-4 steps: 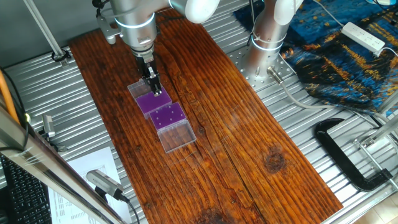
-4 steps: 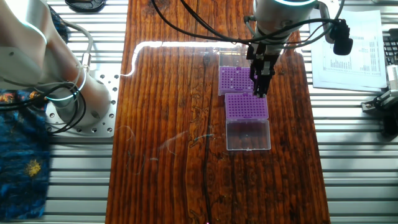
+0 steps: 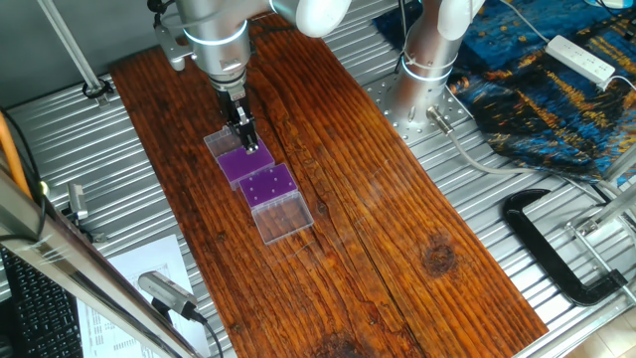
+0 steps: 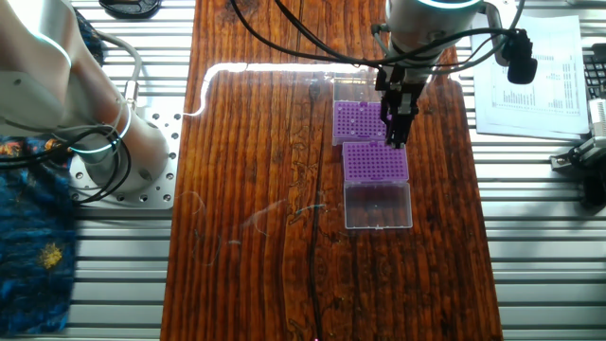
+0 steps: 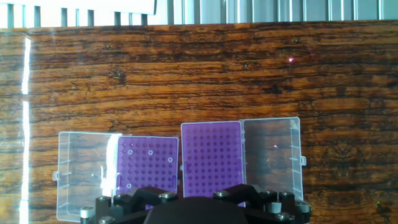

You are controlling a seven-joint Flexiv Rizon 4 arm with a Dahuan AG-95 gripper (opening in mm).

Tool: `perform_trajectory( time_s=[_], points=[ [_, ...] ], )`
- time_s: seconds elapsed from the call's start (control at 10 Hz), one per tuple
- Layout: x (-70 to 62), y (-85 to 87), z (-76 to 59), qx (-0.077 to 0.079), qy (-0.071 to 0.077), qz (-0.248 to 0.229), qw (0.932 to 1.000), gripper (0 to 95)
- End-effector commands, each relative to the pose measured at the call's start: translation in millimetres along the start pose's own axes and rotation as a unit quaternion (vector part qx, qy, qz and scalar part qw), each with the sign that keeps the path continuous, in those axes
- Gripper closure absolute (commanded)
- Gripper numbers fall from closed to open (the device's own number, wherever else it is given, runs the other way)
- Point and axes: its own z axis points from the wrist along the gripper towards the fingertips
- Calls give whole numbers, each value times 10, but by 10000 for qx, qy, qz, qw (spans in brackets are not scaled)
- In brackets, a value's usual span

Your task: Transfer all small pipette tips from one holder to another

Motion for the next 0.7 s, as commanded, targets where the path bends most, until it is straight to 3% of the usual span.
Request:
perform_trajectory(
  time_s=[0.1,0.7],
  points=[
    [0,0,0,-88,-52,-755,9971,950],
    [0,0,0,-86,-52,-757,9971,950]
  ],
)
